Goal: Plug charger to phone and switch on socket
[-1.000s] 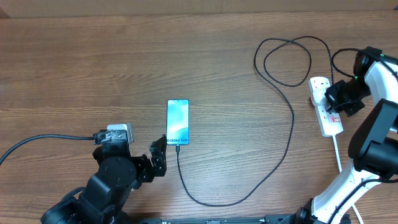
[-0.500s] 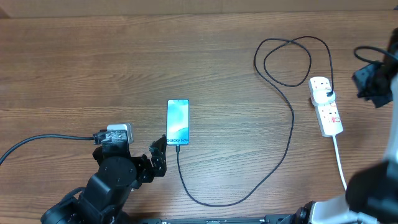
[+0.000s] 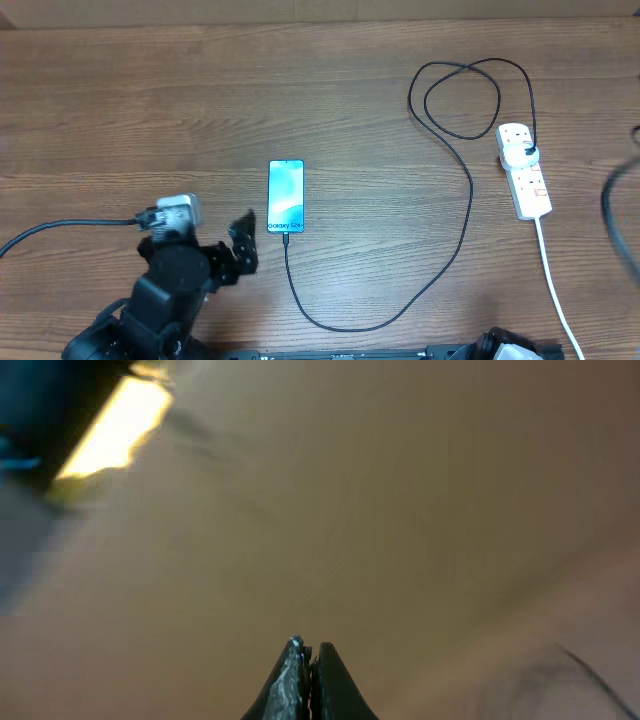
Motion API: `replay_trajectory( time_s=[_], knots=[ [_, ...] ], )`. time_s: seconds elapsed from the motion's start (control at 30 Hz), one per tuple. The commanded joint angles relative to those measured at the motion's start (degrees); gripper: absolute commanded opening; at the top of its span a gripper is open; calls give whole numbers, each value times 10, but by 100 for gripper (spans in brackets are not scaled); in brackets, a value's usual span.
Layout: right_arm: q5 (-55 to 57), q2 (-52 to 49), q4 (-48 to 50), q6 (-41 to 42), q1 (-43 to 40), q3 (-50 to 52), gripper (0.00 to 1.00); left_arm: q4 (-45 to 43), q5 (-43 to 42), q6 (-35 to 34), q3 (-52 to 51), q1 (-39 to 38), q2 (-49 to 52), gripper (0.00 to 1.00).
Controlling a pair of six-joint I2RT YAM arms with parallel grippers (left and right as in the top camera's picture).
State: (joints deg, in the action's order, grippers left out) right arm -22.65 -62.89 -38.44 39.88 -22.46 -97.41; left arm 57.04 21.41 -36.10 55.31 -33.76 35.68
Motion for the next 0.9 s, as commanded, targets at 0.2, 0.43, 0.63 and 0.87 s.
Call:
replay_trajectory(
  time_s=[0.2, 0.43, 0.63, 0.87],
  knots=[
    [-88, 33, 80, 7, 20, -6, 4, -2, 10, -8, -5, 185, -20, 100],
    [-71, 37, 49, -57, 79, -5, 5, -2, 10, -8, -5, 280, -108, 100],
    [-28, 40, 11, -99, 170, -4, 4, -2, 10, -8, -5, 353, -195, 99],
    [38, 102, 2, -123, 232, 28, 4, 2, 10, -8, -5, 372, -257, 99]
  ],
)
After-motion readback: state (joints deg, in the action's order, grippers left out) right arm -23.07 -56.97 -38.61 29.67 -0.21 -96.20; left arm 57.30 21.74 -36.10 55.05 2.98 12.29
